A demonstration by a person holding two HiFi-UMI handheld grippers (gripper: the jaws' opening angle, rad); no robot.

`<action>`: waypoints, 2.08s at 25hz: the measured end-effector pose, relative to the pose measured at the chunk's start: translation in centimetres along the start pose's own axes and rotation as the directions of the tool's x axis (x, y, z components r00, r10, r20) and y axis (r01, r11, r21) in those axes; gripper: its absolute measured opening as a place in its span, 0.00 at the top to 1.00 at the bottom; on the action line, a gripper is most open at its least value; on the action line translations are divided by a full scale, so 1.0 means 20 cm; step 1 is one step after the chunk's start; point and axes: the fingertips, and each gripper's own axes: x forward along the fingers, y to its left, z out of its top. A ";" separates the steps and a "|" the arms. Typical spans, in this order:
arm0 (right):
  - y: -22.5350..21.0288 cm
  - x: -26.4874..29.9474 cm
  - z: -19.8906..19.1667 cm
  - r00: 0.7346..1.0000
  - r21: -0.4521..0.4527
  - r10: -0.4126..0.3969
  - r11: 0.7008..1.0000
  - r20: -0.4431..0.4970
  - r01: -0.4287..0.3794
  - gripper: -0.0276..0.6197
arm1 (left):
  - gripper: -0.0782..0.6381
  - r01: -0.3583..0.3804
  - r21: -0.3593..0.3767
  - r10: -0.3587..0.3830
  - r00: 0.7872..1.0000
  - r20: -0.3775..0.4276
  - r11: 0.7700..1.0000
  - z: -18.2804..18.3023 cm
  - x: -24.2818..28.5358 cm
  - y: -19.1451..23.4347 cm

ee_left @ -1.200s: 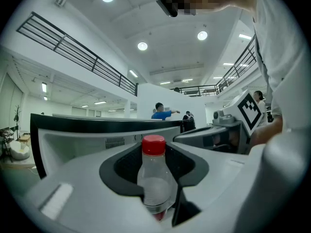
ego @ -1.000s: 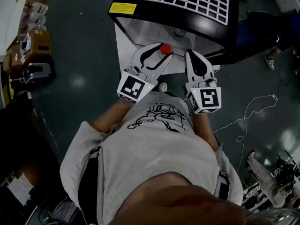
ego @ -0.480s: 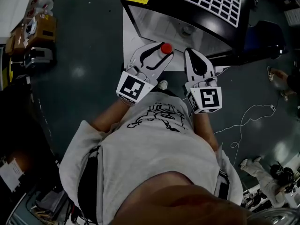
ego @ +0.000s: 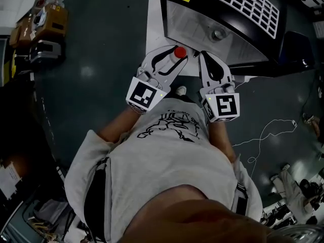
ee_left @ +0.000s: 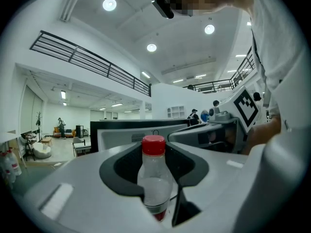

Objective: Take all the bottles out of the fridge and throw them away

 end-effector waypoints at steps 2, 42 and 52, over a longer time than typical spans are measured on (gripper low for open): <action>0.07 0.04 0.00 1.000 0.002 0.010 1.000 -0.001 -0.010 0.94 | 0.68 -0.010 -0.008 0.010 1.000 0.002 1.000 0.00 -0.07 0.05; 1.26 0.90 -0.01 0.979 -0.013 0.199 0.980 -0.038 -0.200 0.94 | 0.68 -0.211 -0.068 0.207 0.977 -0.056 0.975 -0.24 -1.18 0.97; 1.25 0.91 0.02 0.971 -0.034 0.233 0.971 -0.050 -0.235 0.94 | 0.68 -0.248 -0.067 0.244 0.968 -0.062 0.966 -0.22 -1.17 0.96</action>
